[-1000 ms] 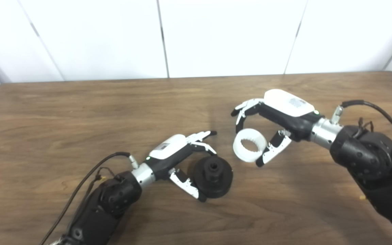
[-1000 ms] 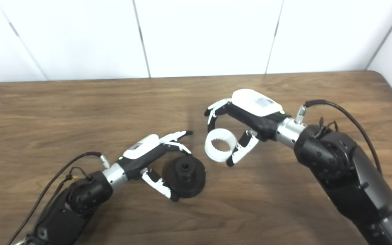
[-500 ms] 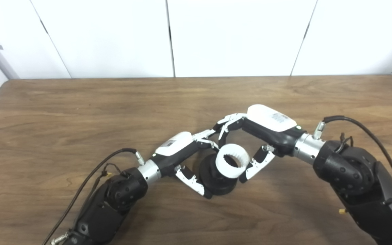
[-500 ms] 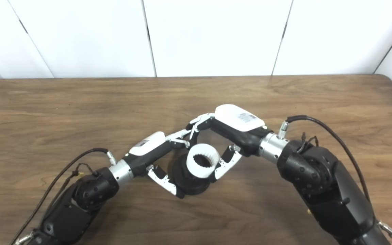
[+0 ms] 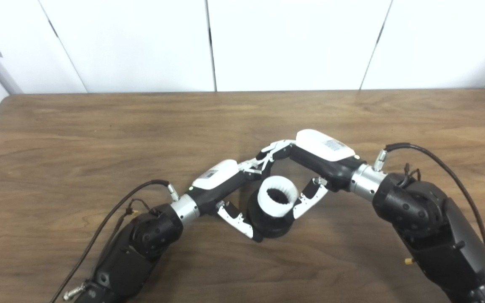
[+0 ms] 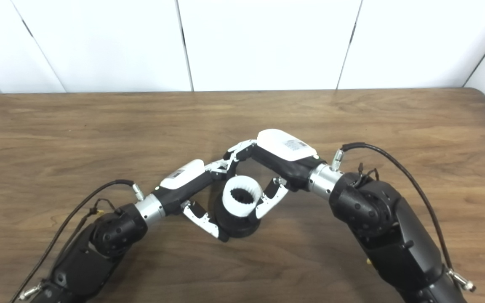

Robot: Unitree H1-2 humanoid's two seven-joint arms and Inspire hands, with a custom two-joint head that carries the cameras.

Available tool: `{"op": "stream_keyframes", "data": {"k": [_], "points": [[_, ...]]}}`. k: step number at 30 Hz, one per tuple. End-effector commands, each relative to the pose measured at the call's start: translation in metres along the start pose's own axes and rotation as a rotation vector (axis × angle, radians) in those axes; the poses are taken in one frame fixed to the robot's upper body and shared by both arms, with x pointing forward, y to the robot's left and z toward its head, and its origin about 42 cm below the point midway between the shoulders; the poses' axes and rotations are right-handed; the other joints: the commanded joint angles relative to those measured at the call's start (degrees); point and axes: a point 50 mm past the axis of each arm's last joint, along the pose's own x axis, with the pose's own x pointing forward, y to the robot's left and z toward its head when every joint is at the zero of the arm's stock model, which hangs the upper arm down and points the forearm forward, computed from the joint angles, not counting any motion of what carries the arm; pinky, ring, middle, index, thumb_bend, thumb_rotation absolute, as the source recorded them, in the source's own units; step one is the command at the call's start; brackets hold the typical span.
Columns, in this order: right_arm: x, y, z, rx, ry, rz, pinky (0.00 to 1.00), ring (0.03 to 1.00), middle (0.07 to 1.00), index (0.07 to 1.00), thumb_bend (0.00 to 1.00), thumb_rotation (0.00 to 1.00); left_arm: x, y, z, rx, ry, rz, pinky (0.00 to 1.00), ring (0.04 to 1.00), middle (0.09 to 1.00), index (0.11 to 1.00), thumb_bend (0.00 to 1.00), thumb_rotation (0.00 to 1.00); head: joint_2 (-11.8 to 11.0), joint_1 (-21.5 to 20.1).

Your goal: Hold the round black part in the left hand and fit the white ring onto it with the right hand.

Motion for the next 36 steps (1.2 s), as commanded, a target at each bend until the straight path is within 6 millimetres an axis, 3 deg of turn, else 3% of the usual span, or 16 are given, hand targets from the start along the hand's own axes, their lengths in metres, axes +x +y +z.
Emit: {"op": "stream_keyframes", "data": {"k": [1, 16, 23, 29, 30, 32, 33, 36], "points": [[0.006, -0.016, 0.007, -0.037, -0.039, -0.058, 0.79, 0.851, 0.811, 0.480, 0.52, 0.14, -0.008, -0.020, -0.010, -0.023, 0.081, -0.116, 0.95, 1.000, 1.000, 0.485, 0.52, 0.07, 0.2, 0.0], [0.018, -0.005, 0.002, -0.027, -0.021, -0.034, 0.79, 0.838, 0.806, 0.480, 0.52, 0.15, -0.009, -0.017, -0.009, -0.017, 0.080, -0.113, 0.91, 1.000, 1.000, 0.485, 0.52, 0.07, 0.5, 0.4], [0.024, 0.003, 0.011, -0.039, -0.059, -0.024, 0.76, 0.827, 0.796, 0.480, 0.52, 0.14, -0.007, -0.018, -0.009, -0.011, 0.065, -0.104, 0.90, 1.000, 1.000, 0.485, 0.52, 0.07, 0.6, 0.5], [0.021, 0.008, 0.005, -0.099, 0.001, 0.090, 0.77, 0.823, 0.816, 0.491, 0.52, 0.15, -0.007, -0.018, -0.008, -0.010, 0.067, -0.099, 0.89, 1.000, 1.000, 0.484, 0.52, 0.07, 0.6, 0.6], [0.019, 0.007, 0.003, -0.108, 0.025, 0.123, 0.78, 0.845, 0.855, 0.635, 0.74, 0.24, -0.007, -0.017, -0.008, -0.011, 0.069, -0.101, 0.89, 1.000, 1.000, 0.484, 0.52, 0.07, 0.6, 0.6], [0.014, 0.005, 0.000, -0.113, 0.061, 0.168, 0.81, 0.877, 0.914, 0.813, 0.91, 0.30, -0.008, -0.017, -0.008, -0.009, 0.072, -0.101, 0.90, 1.000, 1.000, 0.484, 0.52, 0.07, 0.6, 0.6], [0.011, 0.003, -0.003, -0.113, 0.079, 0.180, 0.81, 0.884, 0.929, 0.877, 0.96, 0.32, -0.008, -0.017, -0.008, -0.011, 0.072, -0.102, 0.90, 1.000, 1.000, 0.484, 0.52, 0.07, 0.6, 0.4], [0.001, -0.004, -0.011, -0.104, 0.123, 0.186, 0.81, 0.899, 0.950, 0.973, 1.00, 0.30, -0.008, -0.017, -0.008, -0.016, 0.074, -0.105, 0.92, 1.000, 1.000, 0.485, 0.52, 0.07, 0.7, 0.5]]}}
